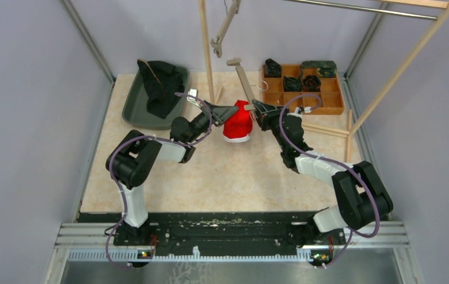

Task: Clip the underwear to the hanger
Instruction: Clamp the underwear onto the hanger.

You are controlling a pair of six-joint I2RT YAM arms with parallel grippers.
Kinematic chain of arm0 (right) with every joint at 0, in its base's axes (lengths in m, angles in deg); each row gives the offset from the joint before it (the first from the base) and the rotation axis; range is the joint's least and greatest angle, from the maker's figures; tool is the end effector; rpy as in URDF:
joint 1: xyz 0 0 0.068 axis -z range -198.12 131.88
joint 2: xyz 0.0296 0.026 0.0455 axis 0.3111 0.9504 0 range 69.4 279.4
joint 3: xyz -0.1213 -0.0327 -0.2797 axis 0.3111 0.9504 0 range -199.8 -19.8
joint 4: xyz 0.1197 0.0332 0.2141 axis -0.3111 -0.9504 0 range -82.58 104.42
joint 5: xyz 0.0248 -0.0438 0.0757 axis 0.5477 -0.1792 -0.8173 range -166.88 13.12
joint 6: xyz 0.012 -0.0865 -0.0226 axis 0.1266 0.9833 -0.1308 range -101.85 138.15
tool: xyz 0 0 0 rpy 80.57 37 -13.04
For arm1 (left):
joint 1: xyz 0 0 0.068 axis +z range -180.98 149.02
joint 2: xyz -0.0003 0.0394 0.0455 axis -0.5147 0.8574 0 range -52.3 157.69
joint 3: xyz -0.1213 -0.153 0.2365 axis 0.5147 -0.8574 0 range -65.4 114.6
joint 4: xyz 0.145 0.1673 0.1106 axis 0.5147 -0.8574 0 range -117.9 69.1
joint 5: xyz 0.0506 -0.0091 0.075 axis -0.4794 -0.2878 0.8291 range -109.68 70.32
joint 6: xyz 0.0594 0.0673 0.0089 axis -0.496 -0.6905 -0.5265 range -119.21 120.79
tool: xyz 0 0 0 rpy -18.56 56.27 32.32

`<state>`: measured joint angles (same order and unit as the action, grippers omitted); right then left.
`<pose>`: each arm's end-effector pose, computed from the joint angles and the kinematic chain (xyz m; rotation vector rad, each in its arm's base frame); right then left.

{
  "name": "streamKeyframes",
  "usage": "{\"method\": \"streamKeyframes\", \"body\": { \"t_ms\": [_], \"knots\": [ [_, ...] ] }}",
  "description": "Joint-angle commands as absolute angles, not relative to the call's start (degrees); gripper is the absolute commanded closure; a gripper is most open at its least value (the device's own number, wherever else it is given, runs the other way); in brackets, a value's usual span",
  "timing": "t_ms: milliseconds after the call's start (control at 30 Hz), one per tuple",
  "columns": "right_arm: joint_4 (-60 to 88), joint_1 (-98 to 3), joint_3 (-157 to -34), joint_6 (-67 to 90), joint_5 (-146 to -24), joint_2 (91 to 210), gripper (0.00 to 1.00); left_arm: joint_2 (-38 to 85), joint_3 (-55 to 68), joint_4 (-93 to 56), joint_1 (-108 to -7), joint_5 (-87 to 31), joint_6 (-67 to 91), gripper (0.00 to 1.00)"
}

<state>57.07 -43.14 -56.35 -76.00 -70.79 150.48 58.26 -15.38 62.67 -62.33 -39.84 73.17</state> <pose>0.3062 0.1334 0.2850 1.1148 1.4522 1.4769 0.3512 -0.2464 0.2812 -0.1336 1.3964 -1.7595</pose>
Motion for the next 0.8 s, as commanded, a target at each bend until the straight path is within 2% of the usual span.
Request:
{"method": "streamKeyframes", "body": {
  "t_ms": [0,767],
  "knots": [
    [59.9,-43.6,-59.5,-75.6,-71.6,149.2,1.00,56.2,-13.5,63.6,-62.1,-39.7,71.6,1.00],
    [58.2,-43.8,-59.3,-75.0,-70.9,148.5,1.00,55.3,-13.5,60.1,-62.2,-35.1,67.5,1.00]
  ]
}}
